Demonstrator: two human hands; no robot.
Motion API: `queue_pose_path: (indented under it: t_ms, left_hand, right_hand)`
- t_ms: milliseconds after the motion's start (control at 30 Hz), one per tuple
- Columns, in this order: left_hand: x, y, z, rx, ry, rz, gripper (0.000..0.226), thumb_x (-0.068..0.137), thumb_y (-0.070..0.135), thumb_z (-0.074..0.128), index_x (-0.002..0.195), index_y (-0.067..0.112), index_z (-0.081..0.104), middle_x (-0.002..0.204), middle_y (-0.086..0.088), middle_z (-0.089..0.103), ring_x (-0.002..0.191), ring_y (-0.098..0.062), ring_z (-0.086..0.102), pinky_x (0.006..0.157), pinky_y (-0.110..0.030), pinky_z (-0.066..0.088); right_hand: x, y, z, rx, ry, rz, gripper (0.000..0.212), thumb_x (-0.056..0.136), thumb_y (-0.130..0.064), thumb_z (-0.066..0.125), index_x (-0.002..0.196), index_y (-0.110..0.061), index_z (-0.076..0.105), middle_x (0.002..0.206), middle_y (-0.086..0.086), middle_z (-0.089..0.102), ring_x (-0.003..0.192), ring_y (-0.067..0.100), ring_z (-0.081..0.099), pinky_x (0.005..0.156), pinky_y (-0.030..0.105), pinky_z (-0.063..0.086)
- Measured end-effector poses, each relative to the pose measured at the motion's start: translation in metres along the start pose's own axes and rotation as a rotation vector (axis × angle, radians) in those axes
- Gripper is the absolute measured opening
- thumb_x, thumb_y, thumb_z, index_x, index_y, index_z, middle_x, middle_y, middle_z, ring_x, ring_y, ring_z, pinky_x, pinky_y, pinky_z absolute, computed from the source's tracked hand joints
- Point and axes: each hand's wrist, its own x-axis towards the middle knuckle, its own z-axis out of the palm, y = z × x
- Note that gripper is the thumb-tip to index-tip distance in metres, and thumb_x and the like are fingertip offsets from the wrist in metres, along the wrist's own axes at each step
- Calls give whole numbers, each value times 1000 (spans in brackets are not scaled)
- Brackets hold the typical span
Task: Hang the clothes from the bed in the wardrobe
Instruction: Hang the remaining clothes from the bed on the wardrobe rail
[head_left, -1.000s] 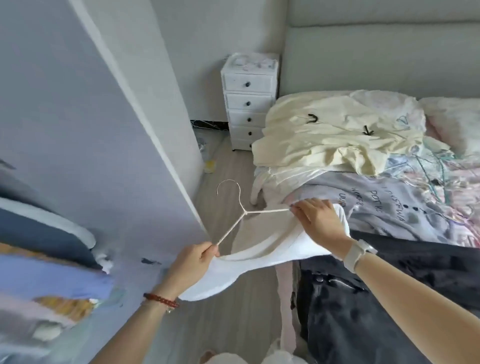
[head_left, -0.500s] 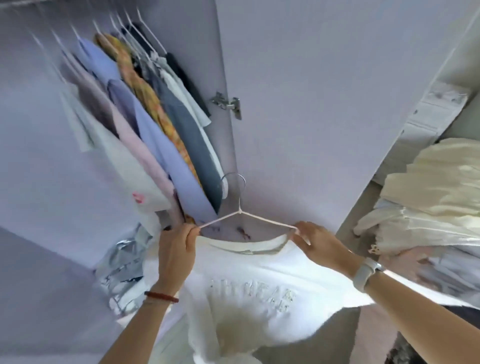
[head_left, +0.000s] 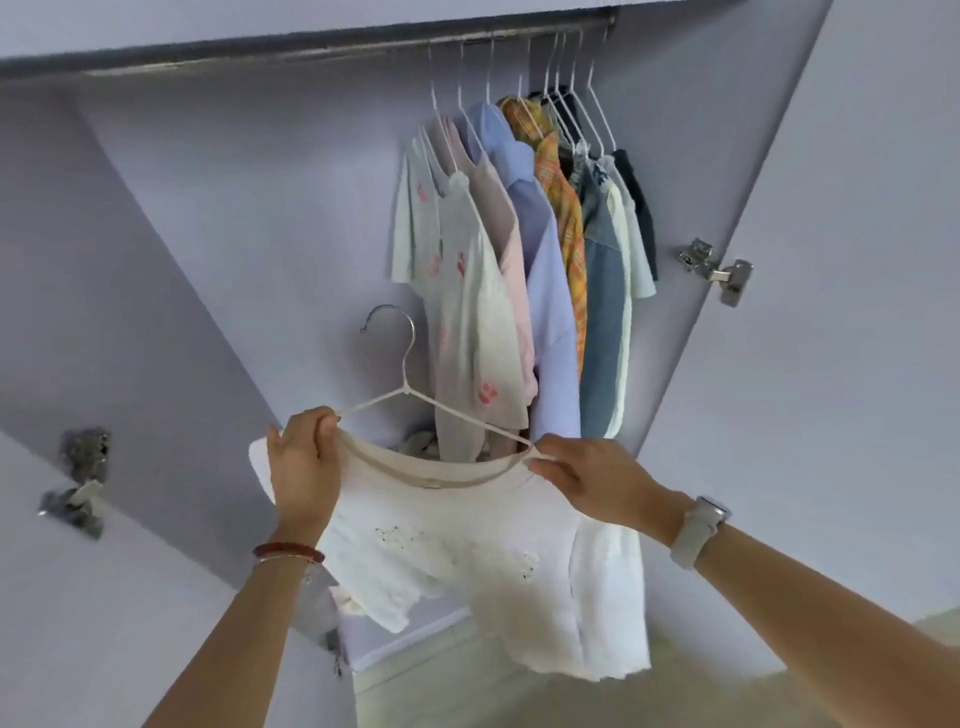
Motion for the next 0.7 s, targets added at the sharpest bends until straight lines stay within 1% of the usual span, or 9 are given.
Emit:
queue_pose_path:
  t_ms: [67,100,167,233,300,367,467,567,700]
  left_hand:
    - [14,-2,-7,21,14,19,20,96,6,43,98,-2,61,99,-17,63,83,-32,52,100,-53,31]
    - [22,-1,-11,19,24,14,19,96,6,44,104,-2,59,107,-18,61,94,-36,54,100,-48,31]
    - [35,6,-17,-42,39,-11,31,92,7,50,123,3,49,126,-18,49,115,-33,47,103,-41,30]
    - [48,19,-23,-87,70,11,48,89,7,54,134,8,39,135,-18,37,128,-29,35,107,-34,27]
    - [62,38,-29,-63,134,78,50,88,6,55,135,9,38,138,-19,34,131,-31,31,108,-38,26]
    - [75,60,-37,-7,215,171,46,87,6,54,132,7,43,138,-21,35,128,-35,33,105,-45,29]
    - [96,98,-52,124,346,337,43,84,9,52,126,6,49,136,-22,40,127,-40,35,99,-50,32]
    - [121,134,-66,257,470,493,45,82,9,52,127,9,51,137,-22,41,131,-39,30,101,-52,28]
    - [158,170,-77,465,571,572,61,79,13,53,138,17,38,146,-20,31,137,-39,19,108,-56,16]
  right_hand:
    - [19,-9,6,57,30,20,25,94,-29,48,100,-8,61,68,10,62,68,33,56,60,35,39]
    - [28,-14,10,96,47,30,24,94,-28,50,99,-8,62,62,4,59,65,31,54,61,35,40]
    - [48,-23,15,165,90,71,22,92,-29,52,95,-10,62,52,-10,48,59,24,48,60,32,39]
    - [71,-30,16,237,131,122,22,91,-29,53,92,-9,62,58,-5,55,61,22,48,63,33,41]
    - [97,-35,15,330,176,149,20,91,-27,54,84,-9,63,69,1,62,68,21,52,64,28,40]
    - [123,-40,12,404,232,164,23,90,-23,55,68,-17,56,61,-4,54,63,17,48,57,19,31]
    - [162,-47,0,475,331,214,38,89,-20,57,55,-18,41,49,-7,39,56,20,39,53,25,23]
    - [200,-53,-20,544,434,246,48,89,-16,56,48,-19,32,44,-6,33,57,22,35,53,28,19]
    - [245,-59,-45,644,496,315,31,89,-14,52,60,-3,52,58,8,49,64,25,45,59,26,28]
